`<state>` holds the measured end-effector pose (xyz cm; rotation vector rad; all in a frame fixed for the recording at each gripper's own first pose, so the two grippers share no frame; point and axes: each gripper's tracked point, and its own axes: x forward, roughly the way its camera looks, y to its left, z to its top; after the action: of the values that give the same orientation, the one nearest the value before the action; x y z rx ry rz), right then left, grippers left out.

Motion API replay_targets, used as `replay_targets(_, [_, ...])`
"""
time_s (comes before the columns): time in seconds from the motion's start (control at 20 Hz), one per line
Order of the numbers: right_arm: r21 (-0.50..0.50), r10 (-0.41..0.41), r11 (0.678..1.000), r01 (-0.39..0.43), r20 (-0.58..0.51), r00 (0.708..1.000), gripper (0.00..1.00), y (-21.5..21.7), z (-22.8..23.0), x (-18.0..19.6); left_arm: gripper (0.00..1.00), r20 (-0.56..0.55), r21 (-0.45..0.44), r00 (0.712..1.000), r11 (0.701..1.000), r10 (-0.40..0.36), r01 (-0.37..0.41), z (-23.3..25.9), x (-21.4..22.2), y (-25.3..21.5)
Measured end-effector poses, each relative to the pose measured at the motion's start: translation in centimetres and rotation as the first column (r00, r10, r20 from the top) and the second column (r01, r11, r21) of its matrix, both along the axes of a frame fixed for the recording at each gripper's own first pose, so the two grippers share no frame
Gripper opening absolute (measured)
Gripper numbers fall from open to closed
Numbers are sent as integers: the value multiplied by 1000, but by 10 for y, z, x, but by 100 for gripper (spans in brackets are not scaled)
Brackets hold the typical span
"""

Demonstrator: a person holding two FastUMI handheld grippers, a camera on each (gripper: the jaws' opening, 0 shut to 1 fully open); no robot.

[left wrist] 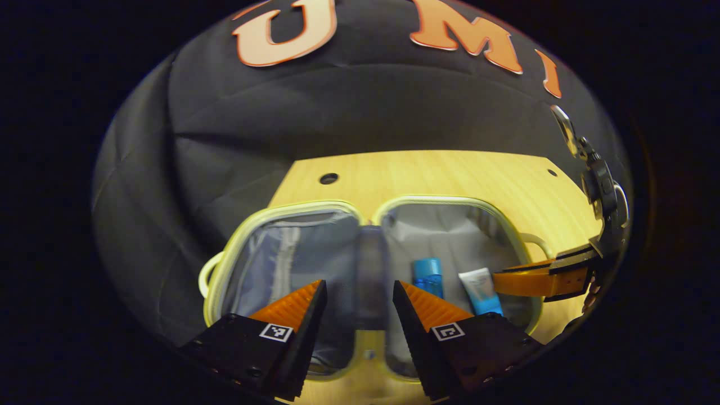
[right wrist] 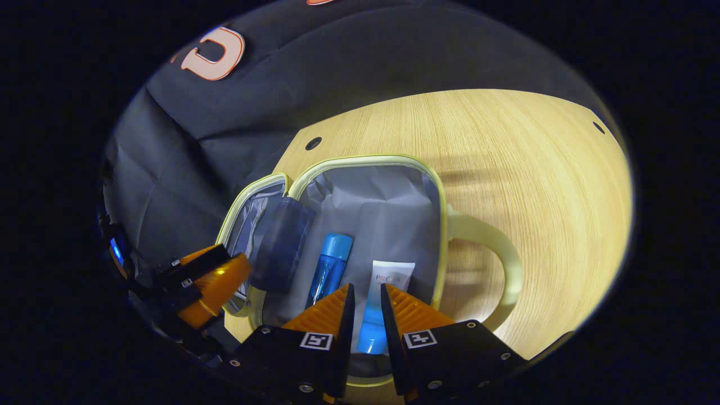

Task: First open the suitcase, pack the skin care products into it, and then close the suitcase.

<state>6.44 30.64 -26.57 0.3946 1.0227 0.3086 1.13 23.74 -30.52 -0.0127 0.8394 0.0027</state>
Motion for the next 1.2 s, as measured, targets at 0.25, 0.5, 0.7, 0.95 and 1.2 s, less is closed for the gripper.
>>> replay_targets(0.25, [-7,-18,1000,19,59,998,31,-7,14,7,77,17,-23,976,976,216,-216,-14,-1,79])
replay_targets(0.5, [-37,-110,992,118,170,979,55,-40,50,22,87,13,-58,950,948,313,-312,-27,-7,138])
replay_targets(0.7, [-67,-177,978,197,231,957,77,-69,72,26,88,7,-101,921,916,390,-388,-39,-16,181])
replay_targets(0.95, [-86,-216,965,249,283,934,92,-94,94,23,92,7,-208,863,845,505,-493,-49,-23,225])
replay_targets(1.2, [-113,-239,953,280,282,929,95,-112,103,19,89,-56,-323,814,761,578,-563,-68,-30,254])
